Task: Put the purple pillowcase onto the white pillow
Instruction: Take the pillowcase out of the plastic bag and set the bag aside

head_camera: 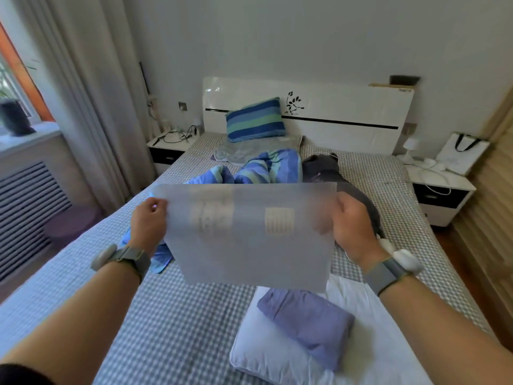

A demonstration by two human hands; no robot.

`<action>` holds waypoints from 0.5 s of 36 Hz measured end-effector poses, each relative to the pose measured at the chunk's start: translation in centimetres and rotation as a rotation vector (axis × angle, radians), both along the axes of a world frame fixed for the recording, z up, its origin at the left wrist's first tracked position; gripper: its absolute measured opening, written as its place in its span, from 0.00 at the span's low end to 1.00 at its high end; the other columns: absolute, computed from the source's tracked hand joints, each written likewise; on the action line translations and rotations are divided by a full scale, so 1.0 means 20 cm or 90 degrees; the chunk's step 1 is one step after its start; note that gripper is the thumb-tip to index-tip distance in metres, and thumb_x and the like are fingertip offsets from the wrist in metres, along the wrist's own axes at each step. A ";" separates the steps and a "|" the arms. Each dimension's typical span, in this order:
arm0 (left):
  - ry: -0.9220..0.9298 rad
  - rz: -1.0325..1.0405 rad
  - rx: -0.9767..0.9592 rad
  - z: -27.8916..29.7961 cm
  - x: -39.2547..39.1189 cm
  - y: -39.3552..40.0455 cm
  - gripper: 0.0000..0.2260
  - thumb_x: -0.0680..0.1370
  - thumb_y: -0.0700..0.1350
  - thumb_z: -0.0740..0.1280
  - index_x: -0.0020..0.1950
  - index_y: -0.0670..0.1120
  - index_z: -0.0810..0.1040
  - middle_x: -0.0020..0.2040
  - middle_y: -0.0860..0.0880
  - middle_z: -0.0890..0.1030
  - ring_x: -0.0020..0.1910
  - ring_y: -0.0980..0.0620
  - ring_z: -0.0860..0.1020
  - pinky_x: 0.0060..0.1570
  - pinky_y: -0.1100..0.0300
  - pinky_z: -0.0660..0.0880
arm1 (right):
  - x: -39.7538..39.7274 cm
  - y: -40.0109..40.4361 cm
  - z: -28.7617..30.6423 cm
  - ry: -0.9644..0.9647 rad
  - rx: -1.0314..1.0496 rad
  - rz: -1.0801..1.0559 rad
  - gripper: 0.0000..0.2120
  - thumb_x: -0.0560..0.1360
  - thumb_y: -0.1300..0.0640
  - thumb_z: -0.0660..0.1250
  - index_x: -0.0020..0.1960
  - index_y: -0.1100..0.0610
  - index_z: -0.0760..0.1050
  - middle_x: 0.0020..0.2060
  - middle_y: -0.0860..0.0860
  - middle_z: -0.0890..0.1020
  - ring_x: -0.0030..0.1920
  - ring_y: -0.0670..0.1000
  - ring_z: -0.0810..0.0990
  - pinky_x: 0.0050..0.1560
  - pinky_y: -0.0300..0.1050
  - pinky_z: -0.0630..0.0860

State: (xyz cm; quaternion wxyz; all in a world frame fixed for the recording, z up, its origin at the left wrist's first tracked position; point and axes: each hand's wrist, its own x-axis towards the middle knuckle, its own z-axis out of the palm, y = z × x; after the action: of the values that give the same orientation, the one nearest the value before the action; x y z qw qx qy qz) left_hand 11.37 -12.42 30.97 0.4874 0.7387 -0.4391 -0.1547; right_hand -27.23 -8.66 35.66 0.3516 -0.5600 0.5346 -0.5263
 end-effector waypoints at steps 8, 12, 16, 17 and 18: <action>0.424 -0.315 0.420 -0.25 -0.04 0.25 0.25 0.77 0.68 0.59 0.59 0.51 0.80 0.53 0.43 0.83 0.46 0.48 0.83 0.49 0.55 0.75 | -0.30 -0.24 -0.24 -0.127 0.292 -0.216 0.14 0.80 0.50 0.63 0.46 0.59 0.78 0.51 0.57 0.81 0.52 0.58 0.81 0.59 0.59 0.77; 0.568 -0.281 0.469 -0.60 -0.12 0.40 0.13 0.77 0.42 0.71 0.58 0.39 0.76 0.40 0.43 0.83 0.37 0.45 0.81 0.42 0.50 0.80 | -0.38 -0.07 -0.33 -0.348 0.415 -0.141 0.15 0.82 0.47 0.61 0.56 0.59 0.76 0.43 0.55 0.84 0.39 0.54 0.84 0.40 0.47 0.81; 0.671 -0.156 0.379 -0.68 -0.27 0.35 0.08 0.78 0.37 0.68 0.56 0.39 0.77 0.39 0.44 0.82 0.36 0.49 0.78 0.34 0.56 0.80 | -0.44 0.19 -0.61 -0.487 0.591 0.103 0.30 0.78 0.34 0.60 0.67 0.56 0.77 0.60 0.58 0.81 0.60 0.61 0.79 0.59 0.59 0.75; 0.685 -0.149 0.378 -0.69 -0.29 0.36 0.08 0.78 0.37 0.68 0.57 0.39 0.77 0.42 0.43 0.82 0.37 0.49 0.79 0.37 0.55 0.79 | -0.45 0.26 -0.71 -0.492 0.632 0.124 0.30 0.79 0.35 0.60 0.68 0.57 0.76 0.62 0.59 0.80 0.63 0.62 0.76 0.63 0.61 0.72; 0.693 -0.145 0.382 -0.71 -0.31 0.35 0.09 0.78 0.37 0.68 0.58 0.39 0.77 0.43 0.42 0.82 0.39 0.48 0.79 0.39 0.54 0.79 | -0.45 0.32 -0.81 -0.485 0.686 0.098 0.27 0.79 0.39 0.62 0.68 0.59 0.76 0.63 0.60 0.79 0.65 0.62 0.76 0.66 0.61 0.71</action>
State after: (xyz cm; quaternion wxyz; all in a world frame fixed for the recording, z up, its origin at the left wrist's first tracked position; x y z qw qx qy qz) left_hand 5.26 -5.39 16.67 0.3934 0.6075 -0.1414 -0.6754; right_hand -36.17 -2.24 19.48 0.7833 -0.1172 0.5198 -0.3201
